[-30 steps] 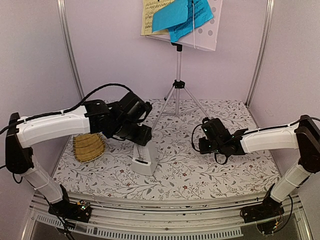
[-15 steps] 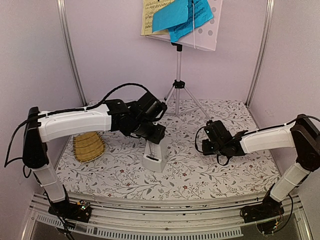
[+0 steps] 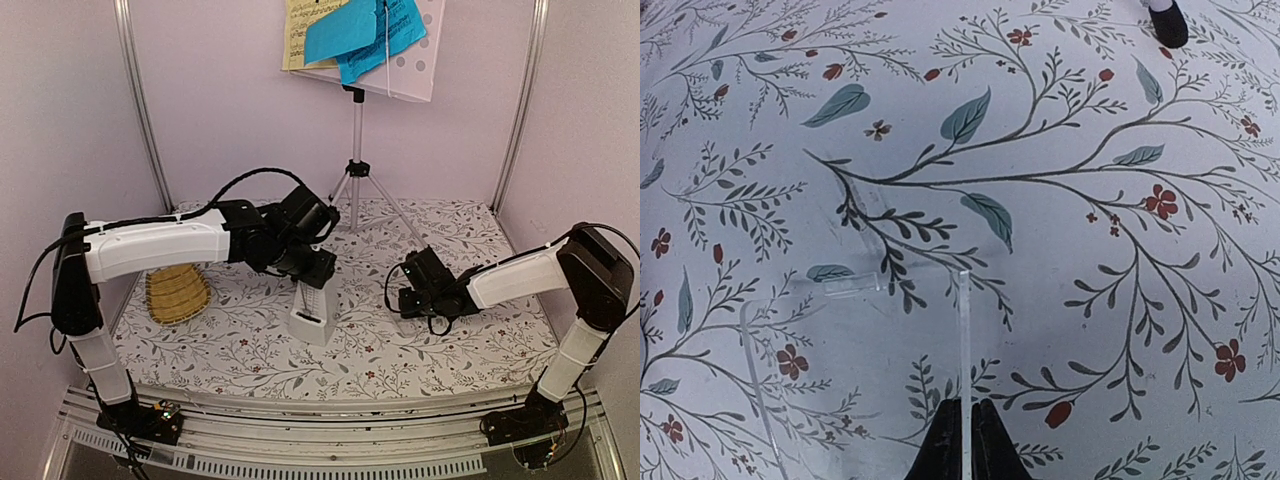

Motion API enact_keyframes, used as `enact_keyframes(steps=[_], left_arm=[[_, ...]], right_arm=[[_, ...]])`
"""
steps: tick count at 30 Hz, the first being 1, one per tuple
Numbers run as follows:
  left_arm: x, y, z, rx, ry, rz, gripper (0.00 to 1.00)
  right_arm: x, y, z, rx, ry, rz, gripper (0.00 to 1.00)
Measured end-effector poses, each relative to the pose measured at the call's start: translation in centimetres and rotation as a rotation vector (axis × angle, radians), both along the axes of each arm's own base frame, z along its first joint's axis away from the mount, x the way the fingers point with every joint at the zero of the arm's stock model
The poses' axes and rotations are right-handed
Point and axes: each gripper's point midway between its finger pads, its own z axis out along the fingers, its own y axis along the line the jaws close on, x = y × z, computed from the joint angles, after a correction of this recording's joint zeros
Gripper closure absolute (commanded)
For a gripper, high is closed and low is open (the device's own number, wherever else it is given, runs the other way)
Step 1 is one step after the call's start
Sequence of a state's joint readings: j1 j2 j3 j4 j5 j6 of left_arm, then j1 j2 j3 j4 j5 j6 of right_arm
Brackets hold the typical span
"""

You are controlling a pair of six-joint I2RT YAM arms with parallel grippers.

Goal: Pack up the instrument practice props

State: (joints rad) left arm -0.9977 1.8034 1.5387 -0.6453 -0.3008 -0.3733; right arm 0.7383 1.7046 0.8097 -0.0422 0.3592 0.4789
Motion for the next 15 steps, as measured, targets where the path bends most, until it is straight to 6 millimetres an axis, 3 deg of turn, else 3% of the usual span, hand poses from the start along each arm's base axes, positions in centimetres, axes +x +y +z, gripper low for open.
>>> enact_keyframes(steps=[6, 15], left_arm=[[0.1, -0.2, 0.0, -0.008, -0.003, -0.001, 0.29], [0.9, -1.2, 1.8, -0.067, -0.048, 0.006, 0.11]], right_arm=[[0.1, 0.1, -0.5, -0.001, 0.005, 0.002, 0.83], [0.1, 0.3, -1.0, 0.001, 0.01, 0.004, 0.42]])
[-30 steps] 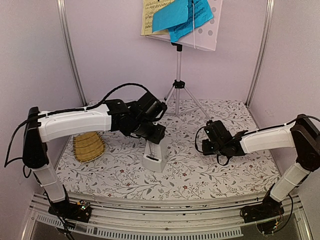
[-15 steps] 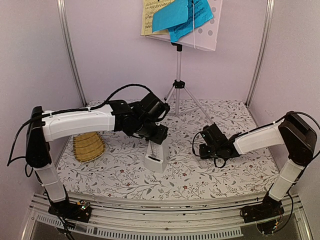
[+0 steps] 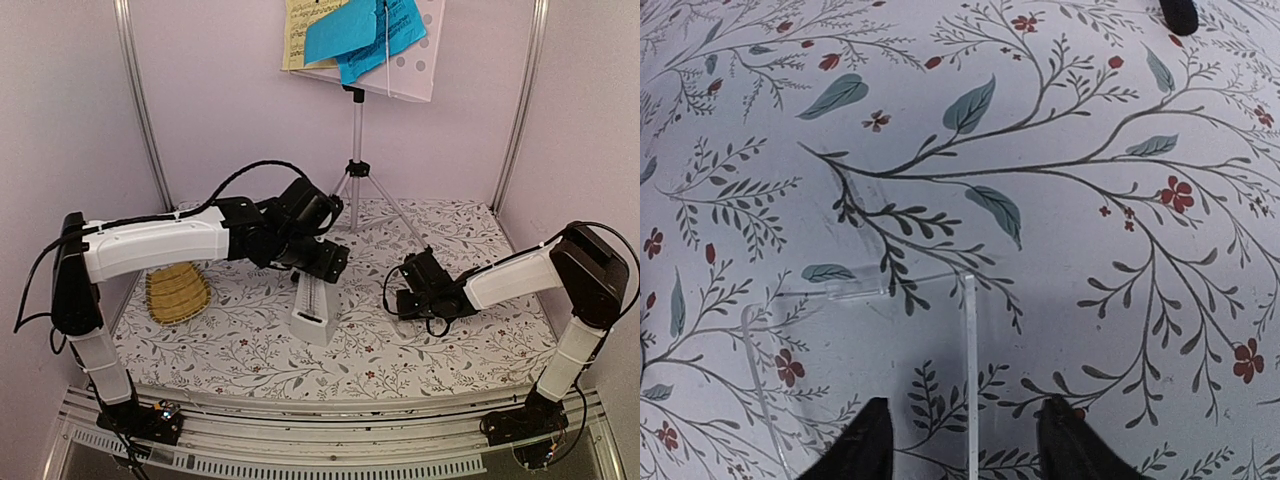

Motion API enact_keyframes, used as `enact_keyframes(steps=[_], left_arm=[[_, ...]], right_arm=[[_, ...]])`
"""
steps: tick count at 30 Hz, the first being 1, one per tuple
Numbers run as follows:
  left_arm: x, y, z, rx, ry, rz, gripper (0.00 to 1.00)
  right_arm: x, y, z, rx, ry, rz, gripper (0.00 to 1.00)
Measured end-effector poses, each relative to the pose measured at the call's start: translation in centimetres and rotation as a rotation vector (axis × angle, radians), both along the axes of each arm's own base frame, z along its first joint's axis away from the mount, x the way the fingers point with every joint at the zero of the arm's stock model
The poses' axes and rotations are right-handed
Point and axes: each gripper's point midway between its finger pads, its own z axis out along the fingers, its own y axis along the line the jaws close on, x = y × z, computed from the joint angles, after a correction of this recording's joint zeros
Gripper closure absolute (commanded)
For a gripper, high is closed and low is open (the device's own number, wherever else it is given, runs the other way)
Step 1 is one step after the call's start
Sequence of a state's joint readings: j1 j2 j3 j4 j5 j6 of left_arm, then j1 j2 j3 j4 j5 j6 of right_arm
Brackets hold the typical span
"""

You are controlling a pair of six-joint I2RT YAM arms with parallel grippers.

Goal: Pack up the instrument practice props

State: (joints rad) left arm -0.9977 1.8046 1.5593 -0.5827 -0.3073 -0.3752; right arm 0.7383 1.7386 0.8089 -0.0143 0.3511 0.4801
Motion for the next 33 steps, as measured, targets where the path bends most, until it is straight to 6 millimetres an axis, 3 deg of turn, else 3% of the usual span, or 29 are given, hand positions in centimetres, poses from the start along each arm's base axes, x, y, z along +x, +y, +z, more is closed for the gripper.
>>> enact_keyframes(steps=[6, 8, 11, 15, 18, 21, 26, 33], left_arm=[[-0.4, 1.1, 3.2, -0.092, -0.064, 0.016, 0.04], [-1.3, 2.8, 4.6, -0.155, -0.092, 0.039, 0.02], [-3.4, 6.9, 5.6, -0.299, -0.106, 0.086, 0.02], [-3.9, 12.8, 3.0, -0.466, -0.052, 0.177, 0.02], [-3.6, 15.4, 0.0, -0.527, 0.004, 0.23, 0.03], [-4.1, 15.0, -1.8, -0.557, 0.06, 0.196, 0.06], [-4.3, 11.9, -2.1, -0.618, 0.106, 0.054, 0.19], [-4.7, 9.2, -5.3, -0.642, 0.181, -0.06, 0.29]], right_arm=[[0.0, 0.0, 0.6, 0.005, -0.008, 0.005, 0.2], [0.0, 0.1, 1.6, 0.019, -0.025, 0.01, 0.12], [0.2, 0.6, 4.3, 0.064, -0.075, 0.034, 0.04], [0.2, 2.3, 8.6, 0.186, -0.166, 0.115, 0.01], [-0.6, 3.9, 11.0, 0.293, -0.227, 0.211, 0.0], [-1.9, 5.2, 12.5, 0.394, -0.267, 0.309, 0.0], [-4.4, 7.0, 15.2, 0.543, -0.322, 0.467, 0.0], [-7.1, 9.0, 19.2, 0.687, -0.406, 0.672, 0.0]])
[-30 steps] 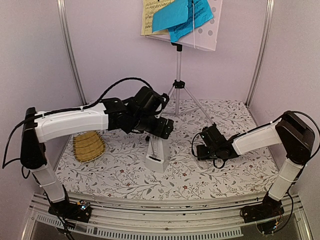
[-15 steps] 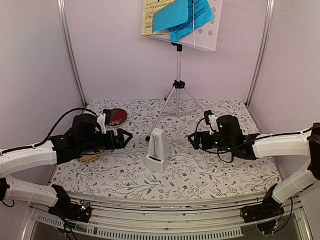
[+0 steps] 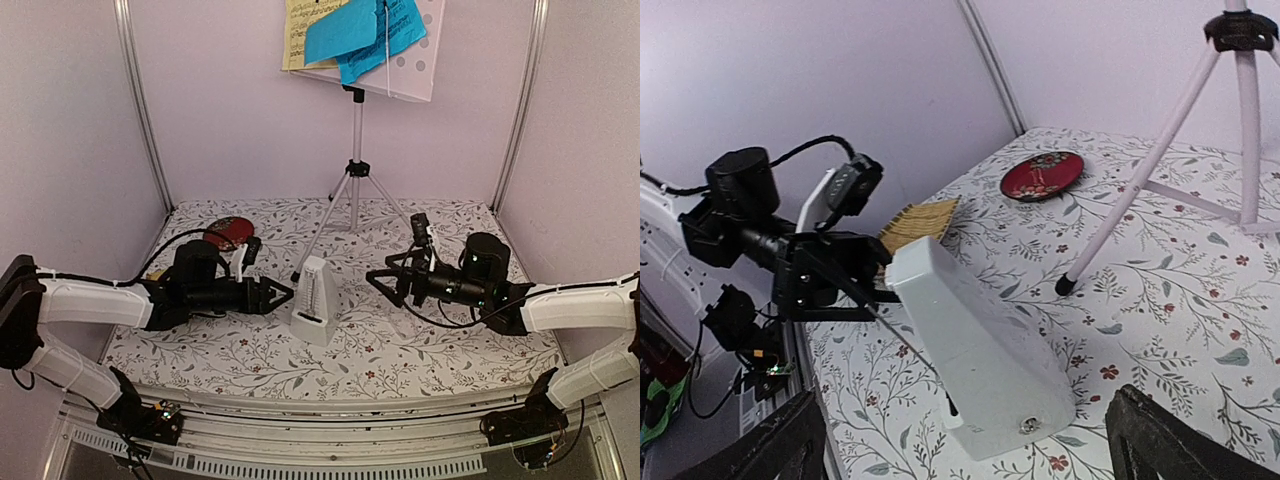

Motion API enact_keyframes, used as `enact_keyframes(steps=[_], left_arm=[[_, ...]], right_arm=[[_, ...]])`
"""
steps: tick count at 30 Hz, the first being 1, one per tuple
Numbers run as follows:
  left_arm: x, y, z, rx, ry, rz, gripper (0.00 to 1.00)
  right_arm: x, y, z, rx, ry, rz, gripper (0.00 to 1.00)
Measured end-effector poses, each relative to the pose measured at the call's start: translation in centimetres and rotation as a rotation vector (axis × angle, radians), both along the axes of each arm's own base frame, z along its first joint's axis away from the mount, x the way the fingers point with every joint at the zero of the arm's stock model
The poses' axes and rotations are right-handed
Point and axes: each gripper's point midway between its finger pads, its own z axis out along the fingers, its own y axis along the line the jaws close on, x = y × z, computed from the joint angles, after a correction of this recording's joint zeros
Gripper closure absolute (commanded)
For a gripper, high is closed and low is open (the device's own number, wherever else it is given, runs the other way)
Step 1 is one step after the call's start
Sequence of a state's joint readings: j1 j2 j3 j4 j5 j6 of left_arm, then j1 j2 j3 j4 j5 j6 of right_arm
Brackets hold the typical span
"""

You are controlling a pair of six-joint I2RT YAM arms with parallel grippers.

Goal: Pack up the instrument practice props

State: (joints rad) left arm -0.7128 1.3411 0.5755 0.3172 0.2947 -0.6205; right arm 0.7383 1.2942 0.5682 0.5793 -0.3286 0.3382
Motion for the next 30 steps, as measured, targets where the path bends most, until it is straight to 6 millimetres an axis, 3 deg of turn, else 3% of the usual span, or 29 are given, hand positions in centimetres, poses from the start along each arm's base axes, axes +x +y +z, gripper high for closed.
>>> enact_keyframes(steps=[5, 9, 22, 30], left_arm=[[0.2, -1.1, -0.2, -0.033, -0.017, -0.037, 0.3], [0.4, -1.5, -0.5, -0.053, -0.028, -0.052, 0.33], [0.4, -1.6, -0.9, -0.069, -0.032, -0.046, 0.33], [0.8, -1.5, -0.7, -0.068, -0.04, -0.032, 0.35]], right_arm=[[-1.6, 0.3, 0.4, 0.036, -0.091, 0.088, 0.0], [-1.8, 1.1, 0.7, 0.043, -0.157, 0.137, 0.0], [0.4, 7.9, 0.3, -0.018, -0.299, 0.262, 0.0], [1.8, 10.5, -2.1, -0.078, -0.336, 0.29, 0.0]])
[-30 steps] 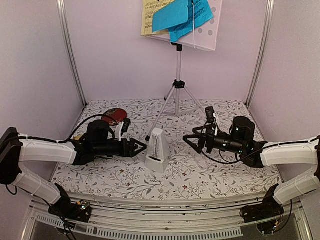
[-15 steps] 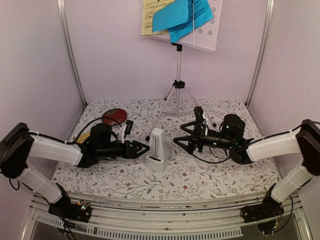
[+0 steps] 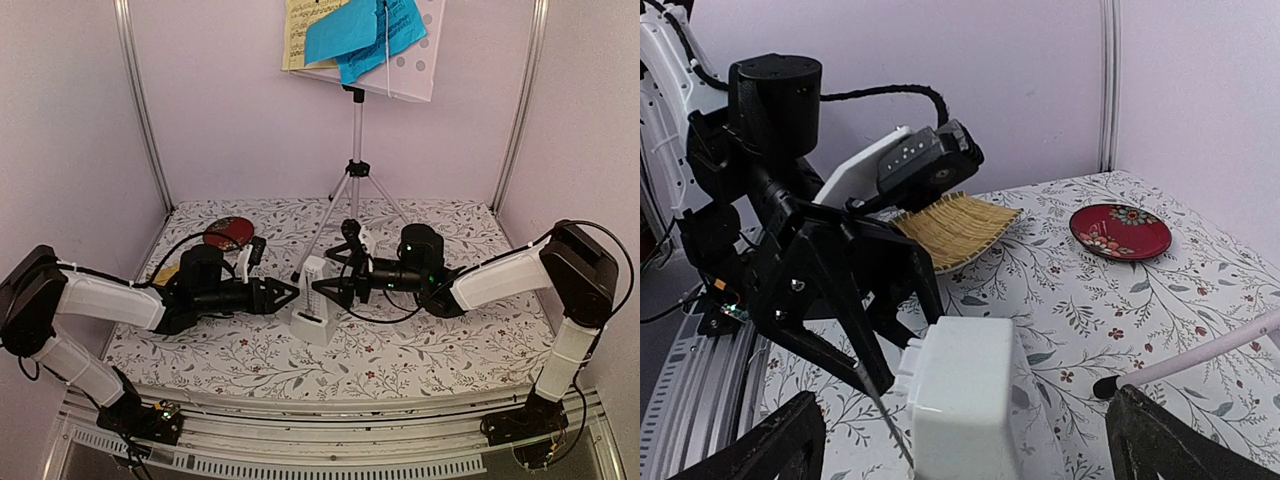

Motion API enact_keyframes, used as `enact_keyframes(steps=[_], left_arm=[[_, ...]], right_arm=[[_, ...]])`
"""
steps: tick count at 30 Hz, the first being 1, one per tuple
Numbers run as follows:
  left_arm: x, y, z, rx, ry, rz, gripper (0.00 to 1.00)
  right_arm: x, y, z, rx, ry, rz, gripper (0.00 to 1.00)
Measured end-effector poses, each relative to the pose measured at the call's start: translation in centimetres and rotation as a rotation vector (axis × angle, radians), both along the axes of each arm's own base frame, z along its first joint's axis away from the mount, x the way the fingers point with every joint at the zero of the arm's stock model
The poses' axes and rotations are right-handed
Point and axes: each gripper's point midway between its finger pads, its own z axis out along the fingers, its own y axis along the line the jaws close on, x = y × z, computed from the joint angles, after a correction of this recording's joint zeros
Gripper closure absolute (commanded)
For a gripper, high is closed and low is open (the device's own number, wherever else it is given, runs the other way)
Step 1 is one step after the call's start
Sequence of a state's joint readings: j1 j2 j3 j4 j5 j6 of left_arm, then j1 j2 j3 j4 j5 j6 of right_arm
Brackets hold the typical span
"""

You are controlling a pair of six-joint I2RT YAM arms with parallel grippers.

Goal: Pack up the instrument practice props

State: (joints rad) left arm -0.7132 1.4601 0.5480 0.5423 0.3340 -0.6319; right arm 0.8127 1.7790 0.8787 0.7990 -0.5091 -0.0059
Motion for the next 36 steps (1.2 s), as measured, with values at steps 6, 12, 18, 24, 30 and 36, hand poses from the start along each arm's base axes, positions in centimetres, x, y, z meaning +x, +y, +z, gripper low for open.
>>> enact_keyframes(steps=[6, 12, 18, 24, 30, 36], left_arm=[[0.5, -0.2, 0.7, -0.006, -0.017, 0.008, 0.37], [0.9, -0.5, 1.1, -0.005, -0.033, 0.008, 0.38], [1.0, -0.5, 1.2, -0.003, -0.041, 0.01, 0.39], [1.2, -0.6, 1.4, -0.003, -0.05, 0.008, 0.39], [1.4, -0.8, 1.6, -0.003, -0.058, 0.006, 0.4], [1.5, -0.9, 1.9, -0.006, -0.067, 0.004, 0.4]], right_arm=[[0.8, 0.8, -1.4, -0.03, -0.002, 0.002, 0.01], [1.1, 1.6, -2.5, -0.048, 0.0, 0.008, 0.02], [1.0, 2.2, -3.0, -0.057, 0.003, 0.015, 0.02], [1.1, 2.5, -3.3, -0.062, 0.001, 0.008, 0.08], [1.4, 2.5, -3.8, -0.072, 0.007, -0.01, 0.11], [1.5, 2.5, -3.9, -0.076, 0.009, -0.022, 0.13]])
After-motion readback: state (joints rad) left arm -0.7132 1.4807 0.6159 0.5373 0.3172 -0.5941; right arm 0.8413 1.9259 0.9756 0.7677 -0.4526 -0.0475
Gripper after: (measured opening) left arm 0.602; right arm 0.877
